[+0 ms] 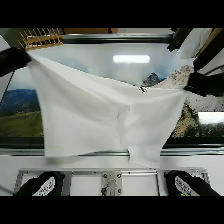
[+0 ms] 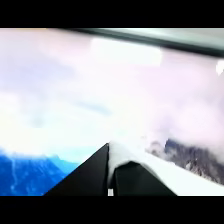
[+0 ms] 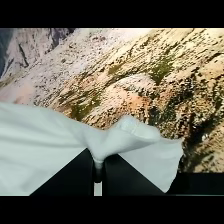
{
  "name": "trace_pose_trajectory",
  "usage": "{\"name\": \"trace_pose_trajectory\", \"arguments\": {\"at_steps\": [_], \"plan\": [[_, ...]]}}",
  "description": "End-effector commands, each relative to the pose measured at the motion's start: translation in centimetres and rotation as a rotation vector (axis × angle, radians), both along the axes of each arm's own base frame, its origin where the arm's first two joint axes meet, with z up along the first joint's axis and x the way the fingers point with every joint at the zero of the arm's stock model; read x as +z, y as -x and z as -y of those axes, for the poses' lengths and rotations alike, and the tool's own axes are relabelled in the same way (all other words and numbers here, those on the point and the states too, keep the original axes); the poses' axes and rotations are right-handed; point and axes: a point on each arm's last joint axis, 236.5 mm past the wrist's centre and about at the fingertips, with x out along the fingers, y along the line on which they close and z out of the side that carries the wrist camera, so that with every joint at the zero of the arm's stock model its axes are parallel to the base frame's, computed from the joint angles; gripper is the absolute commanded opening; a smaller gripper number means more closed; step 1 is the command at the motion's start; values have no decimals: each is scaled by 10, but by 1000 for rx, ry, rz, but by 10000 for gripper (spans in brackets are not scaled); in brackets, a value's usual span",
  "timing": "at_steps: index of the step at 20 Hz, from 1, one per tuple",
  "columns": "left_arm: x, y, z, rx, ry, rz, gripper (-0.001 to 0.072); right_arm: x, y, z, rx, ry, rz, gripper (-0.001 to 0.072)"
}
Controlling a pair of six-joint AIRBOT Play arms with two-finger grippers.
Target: Fold the clothes and pants, and hang the long-sleeved shirts on hangers.
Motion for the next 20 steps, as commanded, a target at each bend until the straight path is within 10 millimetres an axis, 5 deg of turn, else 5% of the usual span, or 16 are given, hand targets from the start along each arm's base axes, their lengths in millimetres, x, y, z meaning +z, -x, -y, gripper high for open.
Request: {"name": "trace_pose_trajectory", "arguments": {"at_steps": [1,3,4,5,6,9,11,14,17,20], "plan": [[-107,-80,25,-62,19,-195,5,-85,-79,2,-26,-34,-75,11],[-131,-114,39,-87,26,-228,5,-105,-116,9,-63,-45,-33,27],[-140,-125,42,-75,58,-251,74,-108,-132,12,-81,-47,-1,163],[-144,-132,42,-57,86,-262,390,-106,-142,16,-96,-49,31,405],[-143,-136,40,-40,113,-272,607,-101,-149,23,-114,-46,63,597],[-131,-118,7,-3,119,-339,613,-68,-145,50,-137,-18,140,605],[-141,-82,-26,47,130,-433,613,-47,-119,56,-97,21,143,605],[-198,-4,-60,142,185,-617,613,-39,-66,46,-50,49,112,605],[-267,85,-61,212,260,-808,613,-47,-26,35,-46,45,104,604],[-321,146,-55,309,328,-867,613,-56,-2,29,-46,37,92,605]]}}
